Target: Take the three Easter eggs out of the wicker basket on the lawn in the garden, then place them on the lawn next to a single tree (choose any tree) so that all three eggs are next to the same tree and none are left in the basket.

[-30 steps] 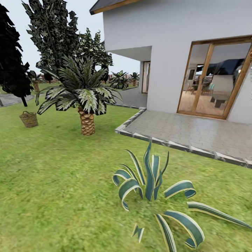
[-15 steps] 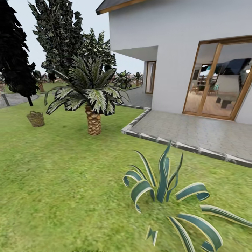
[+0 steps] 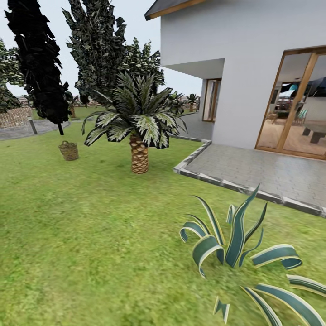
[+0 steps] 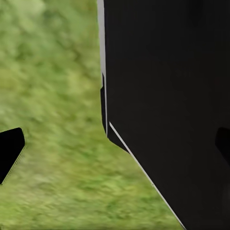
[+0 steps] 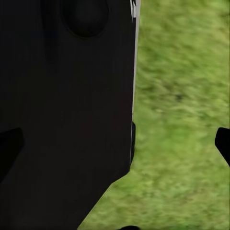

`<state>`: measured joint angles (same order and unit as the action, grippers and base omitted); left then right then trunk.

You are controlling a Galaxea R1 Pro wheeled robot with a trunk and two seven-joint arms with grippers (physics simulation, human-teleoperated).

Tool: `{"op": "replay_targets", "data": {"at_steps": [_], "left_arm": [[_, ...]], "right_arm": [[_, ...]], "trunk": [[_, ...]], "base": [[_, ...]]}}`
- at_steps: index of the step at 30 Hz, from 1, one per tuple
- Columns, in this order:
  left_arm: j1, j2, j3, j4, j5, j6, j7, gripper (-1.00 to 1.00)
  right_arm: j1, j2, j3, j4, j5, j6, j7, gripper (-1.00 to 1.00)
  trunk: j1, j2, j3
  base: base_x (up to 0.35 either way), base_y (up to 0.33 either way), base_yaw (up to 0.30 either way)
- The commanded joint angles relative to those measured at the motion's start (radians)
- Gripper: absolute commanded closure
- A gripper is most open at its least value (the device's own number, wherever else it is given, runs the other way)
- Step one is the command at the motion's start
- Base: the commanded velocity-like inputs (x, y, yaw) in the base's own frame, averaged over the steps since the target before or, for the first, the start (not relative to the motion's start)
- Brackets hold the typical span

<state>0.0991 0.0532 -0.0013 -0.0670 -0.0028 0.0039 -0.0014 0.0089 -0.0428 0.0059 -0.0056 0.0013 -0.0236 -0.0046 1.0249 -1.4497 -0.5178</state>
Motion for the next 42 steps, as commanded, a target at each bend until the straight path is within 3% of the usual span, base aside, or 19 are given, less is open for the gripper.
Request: {"op": "replay_targets", "data": {"at_steps": [1, 18, 31, 42], "left_arm": [[0.001, 0.0, 0.0, -0.002, 0.0, 0.0, 0.0, -1.0], [0.001, -0.001, 0.0, -0.002, -0.001, -0.001, 0.0, -1.0], [0.001, -0.001, 0.0, -0.003, 0.0, -0.003, 0.001, -1.0], [0.001, -0.001, 0.0, -0.004, -0.001, -0.004, 0.0, -1.0]], "right_arm": [[0.0, 0.0, 0.0, -0.001, 0.0, -0.002, 0.0, -1.0], [0.0, 0.0, 0.0, -0.001, 0.0, -0.002, -0.001, -1.0], [0.0, 0.0, 0.0, -0.001, 0.0, -0.002, -0.002, -1.0], [0.0, 0.0, 0.001, -0.001, 0.001, -0.002, -0.002, -1.0]], "trunk": [[0.0, 0.0, -0.001], [0.0, 0.0, -0.001], [0.0, 0.0, -0.001], [0.0, 0.0, -0.001]], "base": [[0.0, 0.303, 0.011], [0.0, 0.259, 0.045], [0.0, 0.025, 0.243], [0.081, 0.0, 0.022]]}}
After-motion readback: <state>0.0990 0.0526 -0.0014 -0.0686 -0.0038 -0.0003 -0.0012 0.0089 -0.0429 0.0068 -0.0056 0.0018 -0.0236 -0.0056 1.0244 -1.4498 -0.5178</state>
